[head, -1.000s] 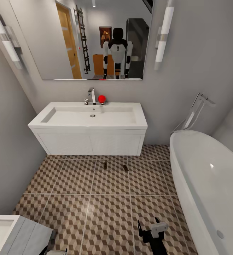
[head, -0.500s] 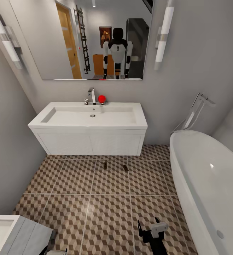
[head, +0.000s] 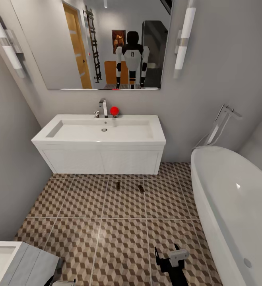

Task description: Take the four mousetraps from the cabinet in the bathroom and place them on the bathroom floor. Make sure all four end up on the same floor surface, and ensure that at least two of them are either under or directly next to the same bathroom sink.

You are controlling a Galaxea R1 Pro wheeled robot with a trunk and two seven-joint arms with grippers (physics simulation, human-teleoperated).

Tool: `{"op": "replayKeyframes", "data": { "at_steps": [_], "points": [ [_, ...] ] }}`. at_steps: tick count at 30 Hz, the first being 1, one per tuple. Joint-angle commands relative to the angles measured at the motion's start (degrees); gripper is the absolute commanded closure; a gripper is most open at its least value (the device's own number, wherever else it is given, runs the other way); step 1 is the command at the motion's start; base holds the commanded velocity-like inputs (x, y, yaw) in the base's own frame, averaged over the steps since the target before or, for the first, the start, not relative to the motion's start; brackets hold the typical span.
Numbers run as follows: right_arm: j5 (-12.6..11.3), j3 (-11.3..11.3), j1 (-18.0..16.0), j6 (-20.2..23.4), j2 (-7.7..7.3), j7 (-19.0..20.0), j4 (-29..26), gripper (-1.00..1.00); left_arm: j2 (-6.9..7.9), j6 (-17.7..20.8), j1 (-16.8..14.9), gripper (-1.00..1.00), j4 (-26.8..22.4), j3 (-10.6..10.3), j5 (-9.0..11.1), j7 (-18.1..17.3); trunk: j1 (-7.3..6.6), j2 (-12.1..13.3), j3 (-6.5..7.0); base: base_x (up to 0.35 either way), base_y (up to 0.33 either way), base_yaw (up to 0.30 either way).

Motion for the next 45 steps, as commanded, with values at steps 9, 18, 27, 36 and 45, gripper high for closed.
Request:
{"op": "replayKeyframes", "data": {
  "at_steps": [9, 18, 27, 36, 45],
  "points": [
    [0.1, 0.4, -0.1, -0.1, 0.01, -0.6, 0.1, -1.0, -0.04, -0.2, -0.1, -1.0, 0.1, -0.5, 0.0, 0.4, 0.03, -0.1, -0.1, 0.0, 0.0, 0.0],
    [0.1, 0.4, -0.1, -0.1, 0.01, -0.6, 0.1, -1.0, -0.04, -0.2, -0.1, -1.0, 0.1, -0.5, 0.0, 0.4, 0.03, -0.1, -0.1, 0.0, 0.0, 0.0],
    [0.1, 0.4, -0.1, -0.1, 0.01, -0.6, 0.1, -1.0, -0.04, -0.2, -0.1, -1.0, 0.1, -0.5, 0.0, 0.4, 0.03, -0.1, -0.1, 0.0, 0.0, 0.0],
    [0.1, 0.4, 0.0, -0.1, 0.01, -0.6, 0.1, -1.0, -0.04, -0.2, -0.1, -1.0, 0.1, -0.5, 0.0, 0.4, 0.03, -0.1, -0.1, 0.0, 0.0, 0.0],
    [0.1, 0.5, 0.0, -0.1, 0.04, -0.6, 0.1, -1.0, -0.04, -0.2, -0.1, -1.0, 0.1, -0.5, 0.0, 0.4, 0.03, -0.1, -0.1, 0.0, 0.0, 0.0]
  ]
}}
